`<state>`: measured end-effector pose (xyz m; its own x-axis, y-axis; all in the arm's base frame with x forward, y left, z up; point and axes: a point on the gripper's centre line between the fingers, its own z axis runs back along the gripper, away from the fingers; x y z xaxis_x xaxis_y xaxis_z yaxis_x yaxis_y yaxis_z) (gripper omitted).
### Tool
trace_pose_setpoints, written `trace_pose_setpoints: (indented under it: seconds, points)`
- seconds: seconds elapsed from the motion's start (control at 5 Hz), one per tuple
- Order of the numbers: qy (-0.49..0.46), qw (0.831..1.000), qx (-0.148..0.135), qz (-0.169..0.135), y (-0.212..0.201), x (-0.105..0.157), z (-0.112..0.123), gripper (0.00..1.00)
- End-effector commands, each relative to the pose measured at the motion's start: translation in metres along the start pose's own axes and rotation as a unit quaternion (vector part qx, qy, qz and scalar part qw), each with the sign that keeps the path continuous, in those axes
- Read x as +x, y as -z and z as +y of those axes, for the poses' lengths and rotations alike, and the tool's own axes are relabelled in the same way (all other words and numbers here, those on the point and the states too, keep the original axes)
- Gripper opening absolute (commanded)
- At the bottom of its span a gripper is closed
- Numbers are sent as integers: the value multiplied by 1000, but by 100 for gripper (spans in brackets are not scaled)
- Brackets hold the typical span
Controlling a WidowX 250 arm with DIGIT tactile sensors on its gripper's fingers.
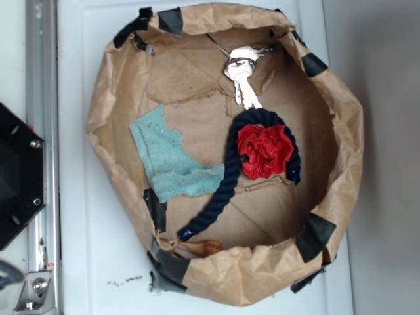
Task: Grab the silver keys.
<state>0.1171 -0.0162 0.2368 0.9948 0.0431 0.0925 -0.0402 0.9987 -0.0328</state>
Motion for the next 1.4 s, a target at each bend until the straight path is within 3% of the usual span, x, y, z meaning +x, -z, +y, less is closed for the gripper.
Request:
trace_pose_setpoints:
  seconds: [0.0, 0.4, 0.6, 0.8, 1.0, 1.2]
  points:
    - [0, 1000, 0, 0, 0, 0, 0, 100]
    - [79, 997, -1, -16, 40, 64, 5, 100]
    - [195, 981, -17, 5, 58, 82, 8, 100]
    - [314, 949, -42, 15, 65, 99, 12, 100]
    - [375, 926, -33, -37, 55, 132, 16, 100]
    - [382, 920, 28, -90, 60, 147, 19, 100]
